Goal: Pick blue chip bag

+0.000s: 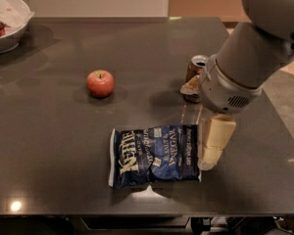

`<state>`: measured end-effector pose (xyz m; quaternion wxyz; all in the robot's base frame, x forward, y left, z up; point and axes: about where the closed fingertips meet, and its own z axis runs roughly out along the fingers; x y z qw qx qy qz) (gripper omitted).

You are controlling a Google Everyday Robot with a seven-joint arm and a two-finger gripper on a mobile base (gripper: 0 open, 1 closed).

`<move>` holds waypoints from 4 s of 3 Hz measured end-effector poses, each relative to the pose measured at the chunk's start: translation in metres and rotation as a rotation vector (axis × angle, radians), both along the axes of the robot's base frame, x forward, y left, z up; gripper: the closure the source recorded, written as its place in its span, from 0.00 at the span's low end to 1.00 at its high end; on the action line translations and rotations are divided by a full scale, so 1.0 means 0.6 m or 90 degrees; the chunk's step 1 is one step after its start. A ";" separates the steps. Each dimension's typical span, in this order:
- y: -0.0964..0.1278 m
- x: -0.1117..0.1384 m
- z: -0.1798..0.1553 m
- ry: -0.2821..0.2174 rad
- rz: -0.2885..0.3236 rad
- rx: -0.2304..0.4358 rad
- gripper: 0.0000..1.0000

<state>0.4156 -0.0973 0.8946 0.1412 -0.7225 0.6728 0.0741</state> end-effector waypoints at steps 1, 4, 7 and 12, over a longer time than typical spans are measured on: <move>0.024 -0.006 -0.027 0.009 0.023 -0.012 0.00; 0.084 -0.027 -0.077 0.057 0.042 -0.066 0.00; 0.098 -0.038 -0.092 0.067 0.036 -0.086 0.55; 0.065 0.025 0.050 0.001 0.009 0.005 1.00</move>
Offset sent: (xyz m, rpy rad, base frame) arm -0.0119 0.0439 -0.0510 -0.0900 0.0849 0.0812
